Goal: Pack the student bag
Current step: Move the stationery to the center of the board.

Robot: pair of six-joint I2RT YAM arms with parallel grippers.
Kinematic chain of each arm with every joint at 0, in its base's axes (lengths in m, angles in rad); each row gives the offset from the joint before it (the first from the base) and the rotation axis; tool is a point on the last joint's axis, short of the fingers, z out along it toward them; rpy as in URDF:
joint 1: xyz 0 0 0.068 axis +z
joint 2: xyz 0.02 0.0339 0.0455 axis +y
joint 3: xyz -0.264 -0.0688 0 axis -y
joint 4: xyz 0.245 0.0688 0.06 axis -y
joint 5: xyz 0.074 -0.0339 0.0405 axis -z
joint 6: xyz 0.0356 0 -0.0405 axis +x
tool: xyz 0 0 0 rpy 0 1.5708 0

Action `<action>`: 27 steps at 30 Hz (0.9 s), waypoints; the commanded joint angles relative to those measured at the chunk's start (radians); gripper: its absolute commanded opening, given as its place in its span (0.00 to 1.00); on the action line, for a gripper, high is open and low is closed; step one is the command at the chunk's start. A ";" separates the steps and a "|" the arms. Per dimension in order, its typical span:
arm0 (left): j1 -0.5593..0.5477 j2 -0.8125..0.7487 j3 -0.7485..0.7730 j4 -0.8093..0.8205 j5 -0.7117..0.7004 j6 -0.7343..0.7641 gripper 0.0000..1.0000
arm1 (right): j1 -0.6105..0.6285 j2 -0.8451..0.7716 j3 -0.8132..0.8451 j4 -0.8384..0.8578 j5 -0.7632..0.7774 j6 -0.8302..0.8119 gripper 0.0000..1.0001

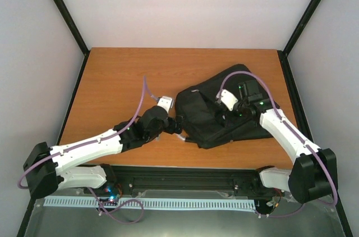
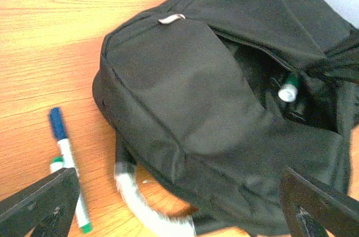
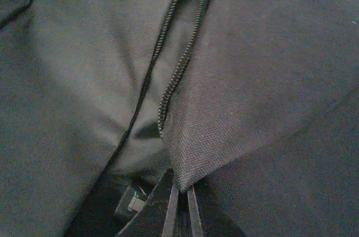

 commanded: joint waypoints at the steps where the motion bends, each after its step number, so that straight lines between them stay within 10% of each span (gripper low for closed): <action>1: 0.005 -0.071 -0.030 -0.048 -0.131 0.025 1.00 | 0.105 -0.011 0.045 -0.135 -0.133 -0.198 0.03; 11: 0.018 -0.019 0.055 -0.294 -0.345 -0.174 1.00 | -0.113 -0.087 0.000 -0.174 0.024 -0.332 0.03; 27: 0.121 0.308 0.173 -0.435 -0.284 -0.096 1.00 | -0.138 -0.101 -0.053 -0.009 -0.107 0.072 0.03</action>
